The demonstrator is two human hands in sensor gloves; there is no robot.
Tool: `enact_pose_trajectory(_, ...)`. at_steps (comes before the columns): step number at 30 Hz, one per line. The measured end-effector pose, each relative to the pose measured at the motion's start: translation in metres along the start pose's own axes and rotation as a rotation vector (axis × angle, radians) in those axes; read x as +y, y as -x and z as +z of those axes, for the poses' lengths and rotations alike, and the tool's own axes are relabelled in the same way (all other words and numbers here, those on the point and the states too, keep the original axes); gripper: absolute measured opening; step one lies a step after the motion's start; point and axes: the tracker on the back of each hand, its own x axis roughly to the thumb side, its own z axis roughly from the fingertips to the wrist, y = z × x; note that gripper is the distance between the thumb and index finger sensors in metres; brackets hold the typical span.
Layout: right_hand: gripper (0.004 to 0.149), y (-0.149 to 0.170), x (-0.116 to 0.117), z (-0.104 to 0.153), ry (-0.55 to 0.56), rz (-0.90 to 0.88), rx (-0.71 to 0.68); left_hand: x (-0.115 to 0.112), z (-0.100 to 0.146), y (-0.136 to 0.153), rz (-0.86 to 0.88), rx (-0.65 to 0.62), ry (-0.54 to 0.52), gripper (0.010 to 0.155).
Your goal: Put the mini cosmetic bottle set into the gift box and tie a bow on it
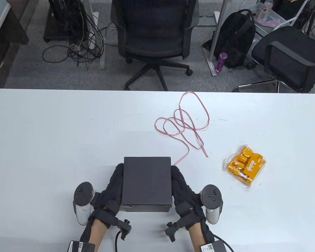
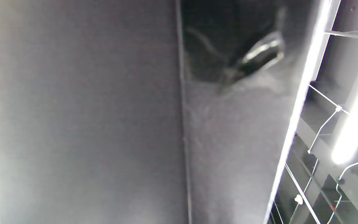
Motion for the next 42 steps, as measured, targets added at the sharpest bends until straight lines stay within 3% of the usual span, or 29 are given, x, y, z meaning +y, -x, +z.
enact_pose_trajectory(14, 0.058, -0.001, -0.001, -0.001, -0.087, -0.007, -0.020, -0.001, 0.000, -0.002, -0.022, -0.019, 0.056, 0.060)
enact_pose_trajectory(24, 0.058, -0.009, -0.002, -0.002, -0.101, 0.023, -0.018, 0.003, 0.003, -0.019, -0.047, -0.079, 0.001, 0.062)
enact_pose_trajectory(33, 0.058, -0.055, -0.003, -0.005, -0.091, 0.011, -0.160, 0.006, 0.010, -0.061, -0.079, -0.240, -0.036, 0.065)
enact_pose_trajectory(42, 0.059, -0.085, -0.001, -0.006, -0.113, 0.054, -0.248, 0.014, 0.012, -0.084, -0.008, -0.332, 0.013, 0.071)
